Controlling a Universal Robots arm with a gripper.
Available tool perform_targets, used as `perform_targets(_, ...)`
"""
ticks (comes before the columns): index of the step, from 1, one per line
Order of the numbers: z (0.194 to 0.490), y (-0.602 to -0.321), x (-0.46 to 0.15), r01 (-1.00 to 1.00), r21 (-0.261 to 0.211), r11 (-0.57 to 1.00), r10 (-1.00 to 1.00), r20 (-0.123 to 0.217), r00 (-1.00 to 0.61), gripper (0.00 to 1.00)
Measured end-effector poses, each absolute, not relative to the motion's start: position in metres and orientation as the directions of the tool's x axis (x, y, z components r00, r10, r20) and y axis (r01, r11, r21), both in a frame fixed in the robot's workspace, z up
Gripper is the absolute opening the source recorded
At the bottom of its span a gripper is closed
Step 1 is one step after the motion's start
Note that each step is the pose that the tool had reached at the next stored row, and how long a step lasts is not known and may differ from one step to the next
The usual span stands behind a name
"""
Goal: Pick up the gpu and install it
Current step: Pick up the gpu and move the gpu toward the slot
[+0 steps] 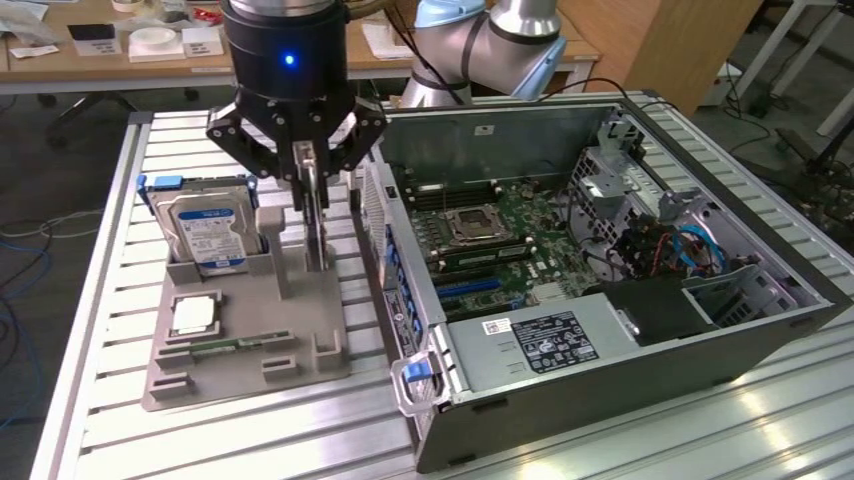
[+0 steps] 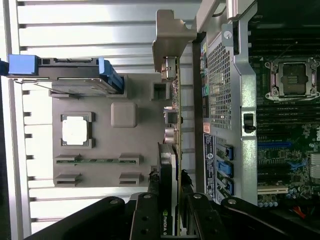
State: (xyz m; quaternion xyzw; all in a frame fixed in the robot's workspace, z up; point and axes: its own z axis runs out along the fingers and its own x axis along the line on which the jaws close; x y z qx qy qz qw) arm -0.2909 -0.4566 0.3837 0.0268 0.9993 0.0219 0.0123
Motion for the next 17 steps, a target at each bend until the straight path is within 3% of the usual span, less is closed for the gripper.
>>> perform_targets(17,0.416,-0.457,-0.291,0.053,0.044,0.998,0.054,-0.023,-0.998,0.26)
